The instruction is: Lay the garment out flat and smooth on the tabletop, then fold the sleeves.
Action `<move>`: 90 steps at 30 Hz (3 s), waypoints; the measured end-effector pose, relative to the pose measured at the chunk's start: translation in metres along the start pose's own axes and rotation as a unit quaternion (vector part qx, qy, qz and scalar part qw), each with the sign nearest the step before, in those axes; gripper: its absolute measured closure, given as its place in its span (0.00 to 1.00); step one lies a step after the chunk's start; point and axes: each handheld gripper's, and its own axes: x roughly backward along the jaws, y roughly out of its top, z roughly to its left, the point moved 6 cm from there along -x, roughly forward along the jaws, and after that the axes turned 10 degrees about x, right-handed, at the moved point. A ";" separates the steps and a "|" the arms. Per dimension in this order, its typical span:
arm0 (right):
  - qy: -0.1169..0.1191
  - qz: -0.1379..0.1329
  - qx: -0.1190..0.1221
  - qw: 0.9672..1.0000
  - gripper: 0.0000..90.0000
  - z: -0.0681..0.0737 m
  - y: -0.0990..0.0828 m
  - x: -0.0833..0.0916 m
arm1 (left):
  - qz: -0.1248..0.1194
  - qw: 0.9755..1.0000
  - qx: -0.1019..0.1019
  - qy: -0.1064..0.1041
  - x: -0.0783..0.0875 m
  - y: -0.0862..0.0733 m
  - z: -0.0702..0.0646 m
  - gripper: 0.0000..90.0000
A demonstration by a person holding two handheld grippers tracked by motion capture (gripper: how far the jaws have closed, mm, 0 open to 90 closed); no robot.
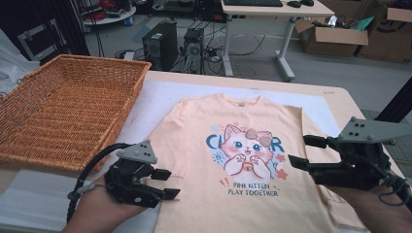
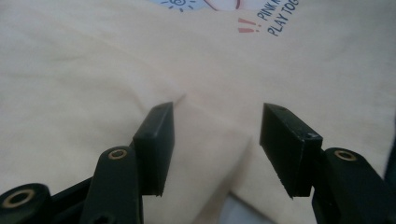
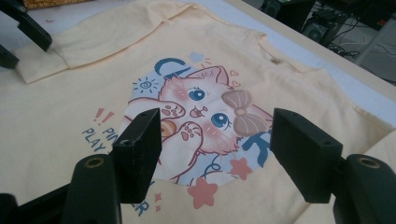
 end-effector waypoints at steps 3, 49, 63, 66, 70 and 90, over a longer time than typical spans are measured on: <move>-0.002 -0.003 0.001 1.000 0.38 0.000 0.002 0.002 | 0.007 1.000 -0.009 0.020 -0.015 0.001 0.000 0.49; -0.036 -0.032 -0.035 0.998 0.29 -0.012 -0.018 0.034 | -0.151 0.987 0.061 -0.001 0.038 0.050 0.003 0.27; -0.043 -0.036 -0.047 0.997 0.28 -0.031 -0.028 0.038 | -0.141 0.989 0.026 0.027 0.030 0.084 0.005 0.23; -0.046 -0.034 -0.050 0.997 0.28 -0.034 -0.031 0.038 | -0.134 0.990 0.023 0.024 0.026 0.085 0.007 0.22; -0.050 -0.032 -0.053 0.997 0.28 -0.035 -0.033 0.039 | -0.137 0.990 0.029 0.021 0.027 0.086 0.008 0.22; -0.020 0.062 -0.101 0.993 0.46 0.001 -0.101 0.043 | -0.122 0.991 0.053 0.020 0.015 0.045 0.010 0.22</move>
